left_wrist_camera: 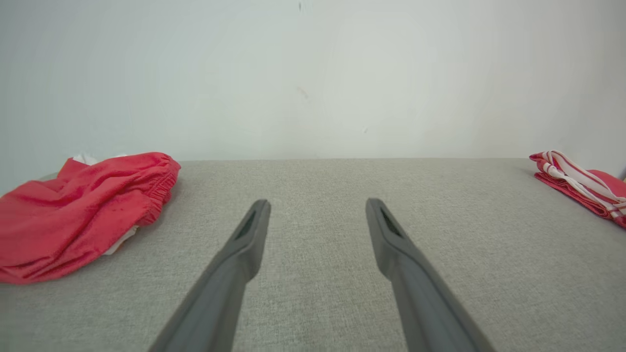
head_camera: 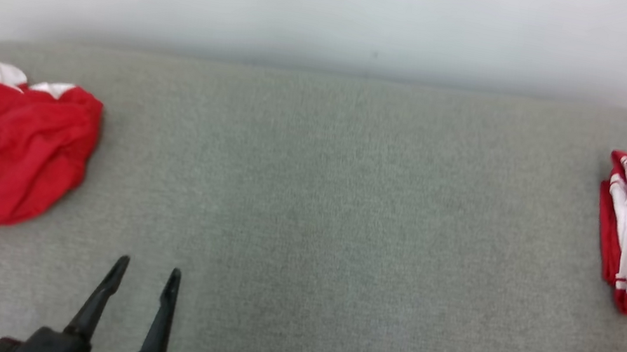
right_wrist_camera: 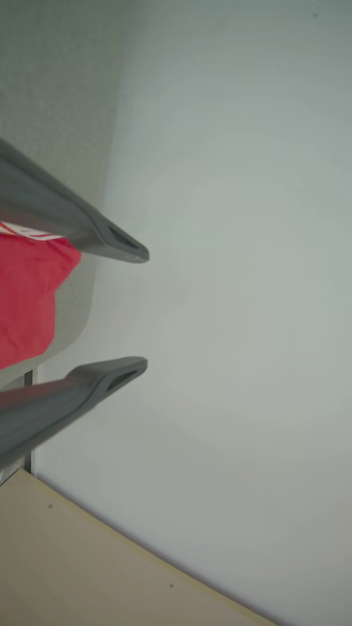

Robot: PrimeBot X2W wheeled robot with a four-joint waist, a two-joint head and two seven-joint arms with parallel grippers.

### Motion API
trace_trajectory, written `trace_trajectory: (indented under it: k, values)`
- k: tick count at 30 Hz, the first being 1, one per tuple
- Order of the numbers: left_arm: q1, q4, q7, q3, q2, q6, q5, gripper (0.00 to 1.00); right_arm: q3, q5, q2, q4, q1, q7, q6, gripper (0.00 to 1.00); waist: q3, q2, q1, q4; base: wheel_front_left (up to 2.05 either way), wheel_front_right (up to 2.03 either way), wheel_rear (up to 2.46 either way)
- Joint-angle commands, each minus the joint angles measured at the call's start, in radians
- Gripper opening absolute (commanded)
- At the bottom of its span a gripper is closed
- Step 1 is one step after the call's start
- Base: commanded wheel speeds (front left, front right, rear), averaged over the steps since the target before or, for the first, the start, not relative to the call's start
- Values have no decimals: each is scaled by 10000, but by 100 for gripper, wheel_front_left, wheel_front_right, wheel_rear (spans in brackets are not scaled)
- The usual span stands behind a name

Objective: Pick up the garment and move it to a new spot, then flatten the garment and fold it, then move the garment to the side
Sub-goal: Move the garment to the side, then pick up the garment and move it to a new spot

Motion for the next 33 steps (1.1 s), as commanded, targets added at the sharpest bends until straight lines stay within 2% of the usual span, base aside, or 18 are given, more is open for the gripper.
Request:
trace_trajectory:
  k: [1, 7, 12, 19, 33]
  values:
    - [268, 41, 1, 126, 8, 85, -111, 100, -146, -229, 407, -528, 680, -23, -22, 100, -685, 0, 1, 133, 0, 0, 0]
    - [998, 181, 1, 373, -26, 228, -221, 100, 44, -500, 1656, -1943, 3004, -24, -23, 100, -1537, 0, 1, 378, 0, 0, 0]
    - [1466, 225, 1, 505, -39, 218, -254, 100, 361, -563, 2199, -2243, 4304, -24, -24, 100, -1893, 0, 1, 500, 0, 0, 0]
    - [1910, 317, 1, 487, -43, 308, -326, 100, 607, -634, 2484, -1831, 5306, -24, -24, 100, -2230, 0, 1, 544, 0, 0, 0]
    - [1832, 199, 1, 369, -43, 399, -394, 100, 1028, -236, 2493, -1205, 5180, -26, -24, 100, -2218, 0, 1, 724, 0, 0, 0]
